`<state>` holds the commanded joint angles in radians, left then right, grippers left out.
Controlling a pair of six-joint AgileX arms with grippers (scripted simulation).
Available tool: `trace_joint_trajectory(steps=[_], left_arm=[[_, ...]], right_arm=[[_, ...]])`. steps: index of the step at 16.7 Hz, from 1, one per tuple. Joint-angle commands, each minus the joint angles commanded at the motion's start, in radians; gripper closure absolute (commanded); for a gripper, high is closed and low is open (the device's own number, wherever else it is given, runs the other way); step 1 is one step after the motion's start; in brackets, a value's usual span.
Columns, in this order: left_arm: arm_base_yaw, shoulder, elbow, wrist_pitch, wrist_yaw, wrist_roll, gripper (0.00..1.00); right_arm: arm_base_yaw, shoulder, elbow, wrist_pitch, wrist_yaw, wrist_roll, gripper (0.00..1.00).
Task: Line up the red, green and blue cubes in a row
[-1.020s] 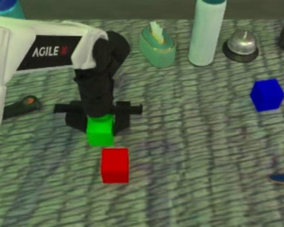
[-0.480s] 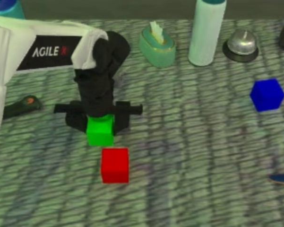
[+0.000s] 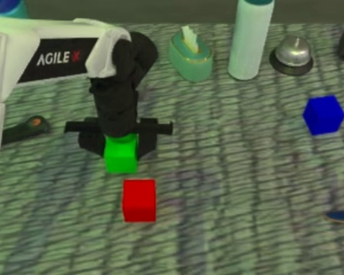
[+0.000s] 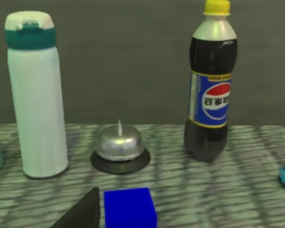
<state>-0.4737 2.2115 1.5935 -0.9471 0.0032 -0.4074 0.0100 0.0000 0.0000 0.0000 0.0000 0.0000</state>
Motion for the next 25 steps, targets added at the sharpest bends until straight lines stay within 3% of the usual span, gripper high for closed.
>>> trace_joint_trajectory(steps=[5,11,14,21,25], left_arm=[[0.014,-0.060,0.108,-0.178,0.000,-0.002,1.00],[0.008,-0.067,0.121,-0.195,-0.001,-0.003,1.00],[-0.055,-0.067,0.137,-0.211,-0.001,-0.073,1.00],[-0.299,-0.082,0.175,-0.266,-0.003,-0.354,1.00],[-0.319,-0.086,0.178,-0.269,-0.003,-0.375,1.00]], right_arm=[[0.000,0.000,0.000,0.000,0.000,0.000,0.00],[0.000,0.000,0.000,0.000,0.000,0.000,0.00],[0.000,0.000,0.000,0.000,0.000,0.000,0.00],[0.000,0.000,0.000,0.000,0.000,0.000,0.00],[0.000,0.000,0.000,0.000,0.000,0.000,0.00]])
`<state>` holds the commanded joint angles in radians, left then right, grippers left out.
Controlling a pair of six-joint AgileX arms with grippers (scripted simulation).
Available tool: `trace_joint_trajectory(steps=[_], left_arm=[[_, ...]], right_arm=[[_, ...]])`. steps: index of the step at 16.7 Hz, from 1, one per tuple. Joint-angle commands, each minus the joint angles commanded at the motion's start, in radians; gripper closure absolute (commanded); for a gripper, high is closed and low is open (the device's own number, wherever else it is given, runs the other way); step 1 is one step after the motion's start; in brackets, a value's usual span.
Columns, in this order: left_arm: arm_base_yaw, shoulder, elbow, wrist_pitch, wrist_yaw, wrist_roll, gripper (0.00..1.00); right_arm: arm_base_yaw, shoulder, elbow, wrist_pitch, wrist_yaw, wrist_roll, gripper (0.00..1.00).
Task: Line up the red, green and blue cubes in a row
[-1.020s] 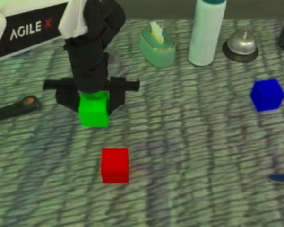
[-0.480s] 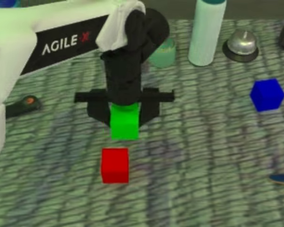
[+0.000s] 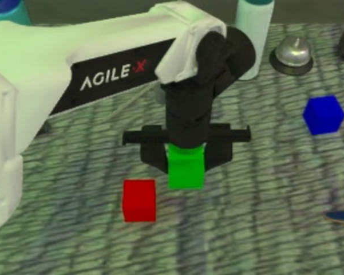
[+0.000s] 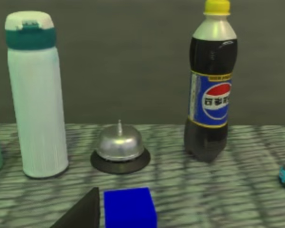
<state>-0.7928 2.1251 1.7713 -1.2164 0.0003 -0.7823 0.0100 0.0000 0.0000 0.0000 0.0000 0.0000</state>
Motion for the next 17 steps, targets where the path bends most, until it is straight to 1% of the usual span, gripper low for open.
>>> trace_joint_trajectory(steps=[4,8,10,14,17], left_arm=[[0.003,0.012,-0.037,0.043,0.000,0.003,1.00],[0.001,0.043,-0.145,0.196,0.000,0.000,1.00],[-0.001,0.056,-0.184,0.243,0.000,0.000,1.00],[-0.001,0.059,-0.191,0.250,0.001,-0.001,1.00],[-0.001,0.059,-0.191,0.250,0.001,-0.001,0.77]], right_arm=[[0.000,0.000,0.000,0.000,0.000,0.000,0.00],[0.000,0.000,0.000,0.000,0.000,0.000,0.00],[0.000,0.000,0.000,0.000,0.000,0.000,0.00],[0.000,0.000,0.000,0.000,0.000,0.000,0.00],[0.000,0.000,0.000,0.000,0.000,0.000,0.00]])
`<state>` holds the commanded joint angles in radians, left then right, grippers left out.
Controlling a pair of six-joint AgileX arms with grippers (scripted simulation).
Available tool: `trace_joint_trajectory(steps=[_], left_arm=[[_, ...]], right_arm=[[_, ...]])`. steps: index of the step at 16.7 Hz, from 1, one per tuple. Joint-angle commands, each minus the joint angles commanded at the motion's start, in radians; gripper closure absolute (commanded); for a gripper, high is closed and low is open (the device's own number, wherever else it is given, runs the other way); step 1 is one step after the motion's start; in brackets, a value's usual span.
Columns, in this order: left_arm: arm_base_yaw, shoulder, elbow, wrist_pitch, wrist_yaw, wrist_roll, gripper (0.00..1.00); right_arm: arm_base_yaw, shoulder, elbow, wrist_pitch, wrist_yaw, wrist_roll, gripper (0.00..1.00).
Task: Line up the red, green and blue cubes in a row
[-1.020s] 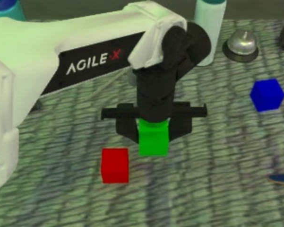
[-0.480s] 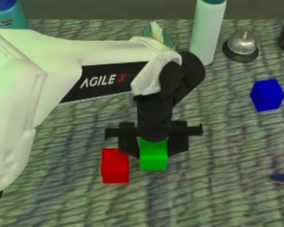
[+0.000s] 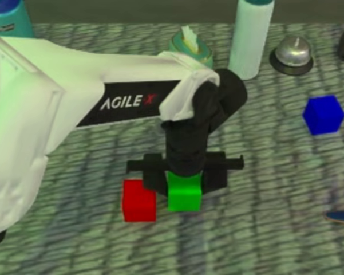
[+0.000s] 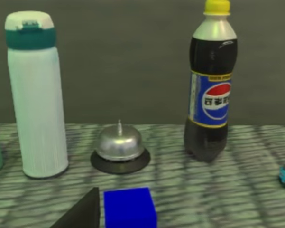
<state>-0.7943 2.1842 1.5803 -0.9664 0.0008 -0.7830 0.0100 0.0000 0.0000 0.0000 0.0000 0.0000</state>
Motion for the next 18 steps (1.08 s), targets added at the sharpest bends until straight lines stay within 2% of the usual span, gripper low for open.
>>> trace_joint_trajectory(steps=[10,18], left_arm=[[0.000,0.000,0.000,0.000,0.000,0.000,0.02],[0.000,0.000,0.000,0.000,0.000,0.000,0.00]], right_arm=[[0.000,0.000,0.000,0.000,0.000,0.000,0.00],[0.000,0.000,0.000,0.000,0.000,0.000,0.00]])
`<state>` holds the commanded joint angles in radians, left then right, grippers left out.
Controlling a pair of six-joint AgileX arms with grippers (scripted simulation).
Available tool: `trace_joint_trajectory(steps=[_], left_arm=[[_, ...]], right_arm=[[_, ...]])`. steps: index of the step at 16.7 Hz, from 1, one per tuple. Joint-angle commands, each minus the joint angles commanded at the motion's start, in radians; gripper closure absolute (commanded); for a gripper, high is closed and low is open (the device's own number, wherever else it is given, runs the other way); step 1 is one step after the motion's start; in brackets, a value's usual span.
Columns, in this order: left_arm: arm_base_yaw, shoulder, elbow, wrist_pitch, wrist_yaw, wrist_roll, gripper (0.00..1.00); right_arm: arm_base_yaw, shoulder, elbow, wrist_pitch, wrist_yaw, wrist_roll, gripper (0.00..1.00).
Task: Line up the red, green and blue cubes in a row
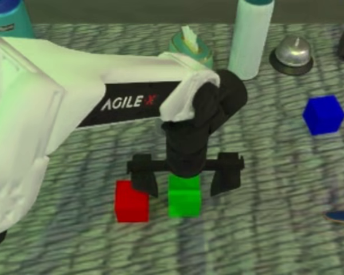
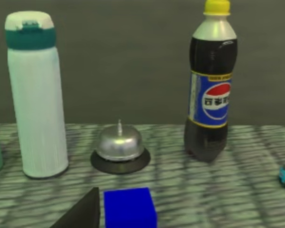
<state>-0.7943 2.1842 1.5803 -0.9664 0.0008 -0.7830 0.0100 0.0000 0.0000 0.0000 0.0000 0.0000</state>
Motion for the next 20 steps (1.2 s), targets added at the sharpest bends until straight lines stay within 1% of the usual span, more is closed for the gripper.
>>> trace_joint_trajectory(steps=[3,8,10,16,18,20], left_arm=[[0.002,-0.004,0.016,-0.017,0.000,0.000,0.00],[0.015,-0.047,0.137,-0.194,-0.001,-0.004,0.00],[0.019,-0.064,0.173,-0.239,-0.001,-0.003,0.00],[0.019,-0.074,0.168,-0.237,-0.001,-0.002,0.00],[0.044,-0.121,0.123,-0.206,-0.004,0.004,0.00],[0.087,-0.208,0.045,-0.153,-0.008,0.014,0.00]], right_arm=[[0.000,0.000,0.000,0.000,0.000,0.000,0.00],[0.000,0.000,0.000,0.000,0.000,0.000,0.00],[0.000,0.000,0.000,0.000,0.000,0.000,0.00],[0.001,0.010,0.010,-0.007,-0.001,0.000,0.00],[0.006,0.060,0.061,-0.043,-0.003,-0.002,0.00],[0.013,0.153,0.153,-0.105,-0.005,-0.004,0.00]])
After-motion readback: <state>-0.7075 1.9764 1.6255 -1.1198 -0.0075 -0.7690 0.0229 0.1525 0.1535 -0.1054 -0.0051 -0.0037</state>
